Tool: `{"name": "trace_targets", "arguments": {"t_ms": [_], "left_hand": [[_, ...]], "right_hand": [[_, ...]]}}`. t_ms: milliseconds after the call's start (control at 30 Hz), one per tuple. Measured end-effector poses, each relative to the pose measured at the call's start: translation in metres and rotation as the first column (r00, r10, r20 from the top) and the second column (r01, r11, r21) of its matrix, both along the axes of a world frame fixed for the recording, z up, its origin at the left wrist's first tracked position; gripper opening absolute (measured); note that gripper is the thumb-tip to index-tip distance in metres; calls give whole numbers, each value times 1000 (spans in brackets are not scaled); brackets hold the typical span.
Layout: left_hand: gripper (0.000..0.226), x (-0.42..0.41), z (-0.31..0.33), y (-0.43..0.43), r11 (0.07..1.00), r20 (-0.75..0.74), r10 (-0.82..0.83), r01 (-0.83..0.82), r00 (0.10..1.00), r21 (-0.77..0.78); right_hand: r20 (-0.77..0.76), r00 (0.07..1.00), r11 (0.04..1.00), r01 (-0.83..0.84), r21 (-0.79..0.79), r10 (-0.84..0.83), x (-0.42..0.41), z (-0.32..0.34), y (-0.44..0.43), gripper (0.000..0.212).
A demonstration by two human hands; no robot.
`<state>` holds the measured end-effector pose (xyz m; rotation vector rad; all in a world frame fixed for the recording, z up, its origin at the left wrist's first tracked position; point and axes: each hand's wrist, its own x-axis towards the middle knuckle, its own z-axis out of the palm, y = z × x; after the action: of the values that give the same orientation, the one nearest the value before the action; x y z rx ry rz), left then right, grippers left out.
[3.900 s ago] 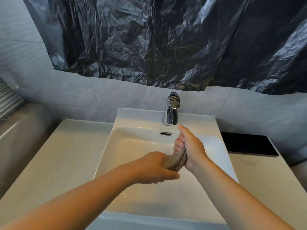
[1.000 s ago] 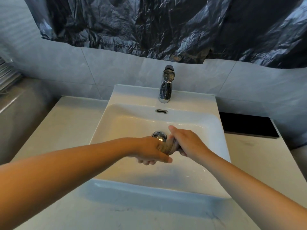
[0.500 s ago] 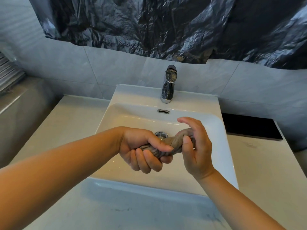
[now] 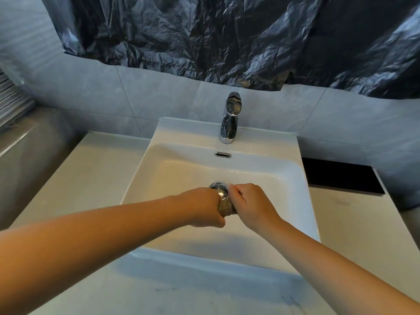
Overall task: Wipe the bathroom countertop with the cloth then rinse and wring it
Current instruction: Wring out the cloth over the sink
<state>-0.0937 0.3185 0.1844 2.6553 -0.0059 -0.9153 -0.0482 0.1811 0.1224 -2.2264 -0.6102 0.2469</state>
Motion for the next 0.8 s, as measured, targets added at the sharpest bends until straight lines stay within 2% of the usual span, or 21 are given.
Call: {"name": "trace_targets", "arguments": {"t_ms": [67, 167, 300, 367, 467, 533, 600, 633, 700, 733, 800], "left_hand": [[20, 2, -8, -2, 997, 64, -39, 35, 997, 74], [9, 8, -18, -5, 988, 138, -92, 73, 986, 136], [21, 14, -24, -6, 973, 217, -173, 133, 961, 186], [21, 14, -28, -6, 974, 227, -178, 138, 958, 180], [22, 15, -28, -4, 989, 181, -134, 119, 974, 91], [26, 17, -24, 1, 995, -40, -28, 24, 999, -102], [33, 17, -18, 7, 942, -324, 49, -151, 945, -299], [34, 18, -17, 11, 904, -389, 74, -226, 918, -362], [32, 17, -14, 18, 821, -394, 141, -329, 908, -466], [31, 17, -12, 22, 775, -398, 166, -369, 902, -514], [31, 15, -8, 30, 674, -489, 162, -458, 857, -580]], "right_hand": [[-172, 984, 999, 44, -6, -44, 3, -6, 3, 49], [-406, 904, 990, 137, -12, -130, 7, -2, 4, 41], [-623, 750, 975, 155, -157, -219, 13, 10, 2, 34], [-690, 683, 967, 109, -229, -240, 15, 15, 0, 33], [-730, 652, 973, 58, -223, -206, 17, 21, -3, 32], [-727, 669, 981, 16, -195, -156, 16, 23, -5, 31], [-624, 775, 990, 23, -136, -104, 16, 19, -7, 36], [-531, 844, 996, 43, -79, -79, 14, 18, -7, 39], [-315, 946, 996, 85, 35, -70, 11, 18, -10, 40], [-239, 968, 992, 99, 82, -77, 8, 20, -11, 40], [-186, 981, 983, 92, 157, -62, 1, 22, -15, 47]]}}
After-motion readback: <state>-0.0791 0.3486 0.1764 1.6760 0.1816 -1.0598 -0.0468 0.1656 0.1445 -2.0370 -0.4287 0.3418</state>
